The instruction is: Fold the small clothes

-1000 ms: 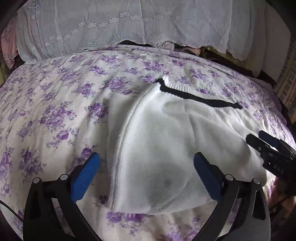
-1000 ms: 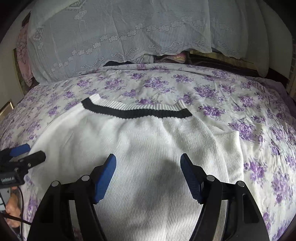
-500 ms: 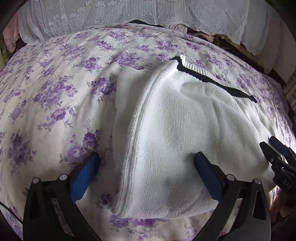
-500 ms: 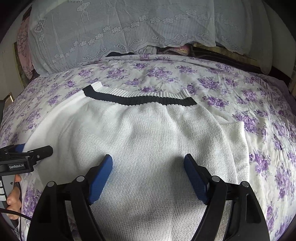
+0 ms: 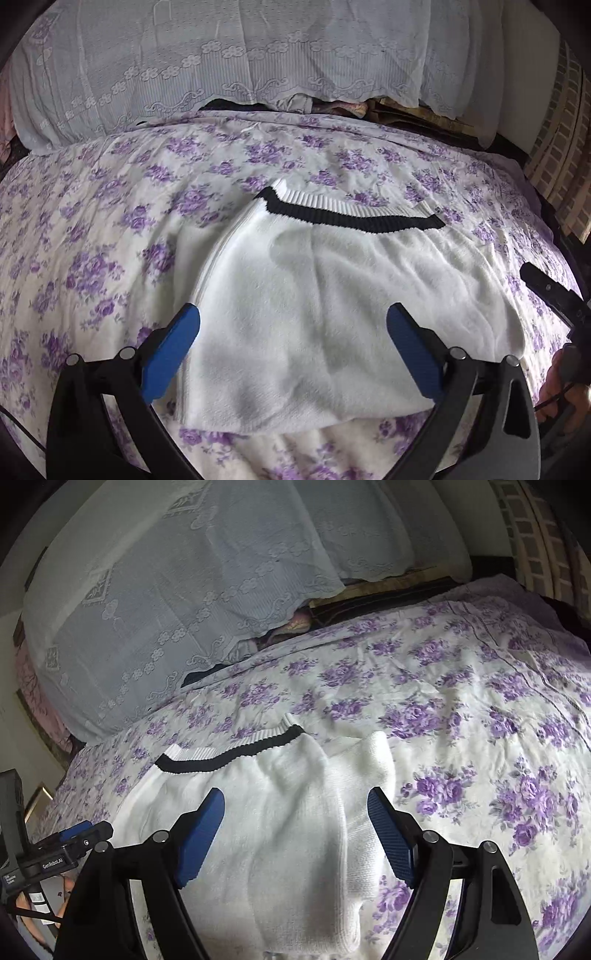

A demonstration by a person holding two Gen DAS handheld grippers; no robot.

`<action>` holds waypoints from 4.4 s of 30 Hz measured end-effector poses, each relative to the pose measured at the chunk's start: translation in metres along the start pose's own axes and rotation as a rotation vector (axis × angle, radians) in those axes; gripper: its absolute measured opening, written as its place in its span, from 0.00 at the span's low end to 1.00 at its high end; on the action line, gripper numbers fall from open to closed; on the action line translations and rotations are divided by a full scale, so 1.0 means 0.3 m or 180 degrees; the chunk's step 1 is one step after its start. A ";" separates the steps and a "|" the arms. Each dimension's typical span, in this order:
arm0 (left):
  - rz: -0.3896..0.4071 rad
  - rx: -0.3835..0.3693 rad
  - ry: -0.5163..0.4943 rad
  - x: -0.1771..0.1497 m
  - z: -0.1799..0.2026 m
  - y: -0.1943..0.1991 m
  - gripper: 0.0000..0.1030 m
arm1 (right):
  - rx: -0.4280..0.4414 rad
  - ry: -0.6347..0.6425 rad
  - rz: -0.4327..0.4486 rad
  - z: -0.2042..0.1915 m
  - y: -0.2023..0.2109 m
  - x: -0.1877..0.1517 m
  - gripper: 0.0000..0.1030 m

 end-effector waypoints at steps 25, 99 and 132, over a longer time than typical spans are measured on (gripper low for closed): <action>-0.0126 0.0419 -0.0225 -0.054 0.058 -0.191 0.96 | -0.0398 0.0925 -0.0553 -0.183 -0.170 -0.142 0.89; -0.0297 0.0173 -0.0007 -0.046 0.029 -0.174 0.96 | 0.0866 -0.0842 -0.0586 0.079 -0.189 -0.102 0.34; -0.0253 0.0497 0.0071 -0.027 -0.228 -0.123 0.96 | 0.0273 -0.0394 -0.0194 -0.080 -0.079 0.040 0.23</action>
Point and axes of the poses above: each gripper's, at about its wrist camera, not at the fingertips, and y roughly against the way its jaws point, z to its right, x to its top, the point moved 6 cm from there along -y, roughly the way its jaws point, and after that the axes turned 11 degrees about -z, right-handed, at the moved point
